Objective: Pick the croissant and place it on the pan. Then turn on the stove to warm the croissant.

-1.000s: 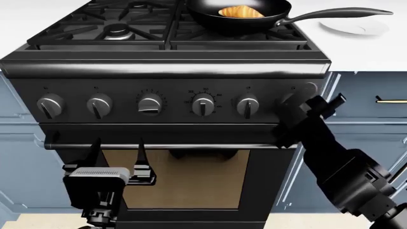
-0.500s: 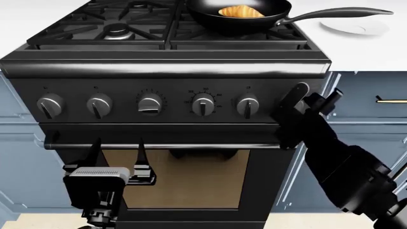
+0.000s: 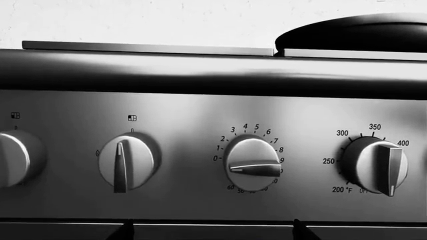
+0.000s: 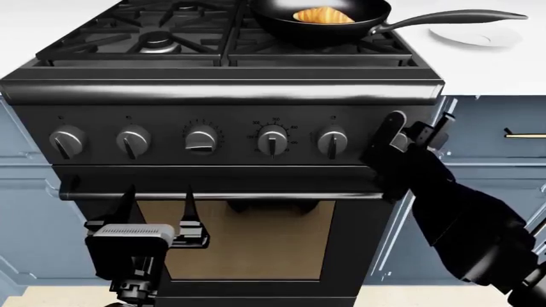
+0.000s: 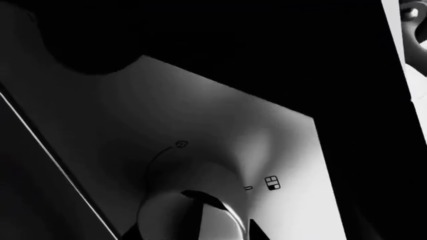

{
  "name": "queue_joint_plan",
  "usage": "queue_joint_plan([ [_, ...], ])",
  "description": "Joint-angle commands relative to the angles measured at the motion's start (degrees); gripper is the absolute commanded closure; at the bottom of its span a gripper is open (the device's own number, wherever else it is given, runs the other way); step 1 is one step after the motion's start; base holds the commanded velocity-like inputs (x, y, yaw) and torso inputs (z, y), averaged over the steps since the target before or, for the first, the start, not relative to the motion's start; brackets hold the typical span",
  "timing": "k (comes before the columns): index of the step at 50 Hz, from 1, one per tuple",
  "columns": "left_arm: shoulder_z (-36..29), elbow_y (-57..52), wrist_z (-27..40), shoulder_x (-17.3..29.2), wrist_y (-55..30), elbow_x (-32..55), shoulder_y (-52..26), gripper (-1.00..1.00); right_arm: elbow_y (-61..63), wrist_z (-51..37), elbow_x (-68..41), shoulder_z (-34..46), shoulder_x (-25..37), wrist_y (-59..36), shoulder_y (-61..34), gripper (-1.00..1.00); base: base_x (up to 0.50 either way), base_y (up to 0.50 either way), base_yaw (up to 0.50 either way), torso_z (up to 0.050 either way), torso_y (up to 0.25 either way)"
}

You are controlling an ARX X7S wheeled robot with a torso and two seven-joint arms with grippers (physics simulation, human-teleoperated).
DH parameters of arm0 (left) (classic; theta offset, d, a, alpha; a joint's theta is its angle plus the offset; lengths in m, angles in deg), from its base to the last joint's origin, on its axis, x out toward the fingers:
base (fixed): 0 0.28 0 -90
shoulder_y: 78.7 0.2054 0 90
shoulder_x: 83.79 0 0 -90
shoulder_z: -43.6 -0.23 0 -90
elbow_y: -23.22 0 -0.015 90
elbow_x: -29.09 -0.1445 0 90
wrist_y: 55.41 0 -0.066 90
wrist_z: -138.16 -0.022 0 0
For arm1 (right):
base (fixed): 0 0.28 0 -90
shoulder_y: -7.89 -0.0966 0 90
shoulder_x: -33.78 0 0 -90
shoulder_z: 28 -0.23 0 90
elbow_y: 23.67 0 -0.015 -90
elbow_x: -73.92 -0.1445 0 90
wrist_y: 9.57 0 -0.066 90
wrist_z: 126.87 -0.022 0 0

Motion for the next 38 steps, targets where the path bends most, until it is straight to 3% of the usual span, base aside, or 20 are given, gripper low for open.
queue_joint_plan([
  [1,-0.2,0.2,0.1,0.1,0.0,0.1,-0.2,-1.00,4.2,3.6,-5.1,4.0,-2.5,0.6,-2.2,1.00,0.00,0.00,0.01,0.000,0.000],
  [9,-0.3,0.2,0.3,0.2,-0.1,0.2,-0.2,-1.00,4.3,3.4,-5.3,3.6,-2.7,-0.7,-2.4,1.00,0.00,0.00,0.01,0.001,0.000],
  [10,-0.3,0.1,0.3,0.2,-0.1,0.2,-0.2,-1.00,4.5,3.2,-5.6,3.2,-2.7,-1.0,-2.2,-1.00,0.00,0.00,0.01,0.000,0.010],
  [38,-0.5,-0.4,0.5,0.7,0.3,0.8,-0.1,-1.00,26.0,-8.5,-11.4,-7.4,4.0,-15.6,5.7,-1.00,0.00,0.00,0.00,0.000,0.000],
])
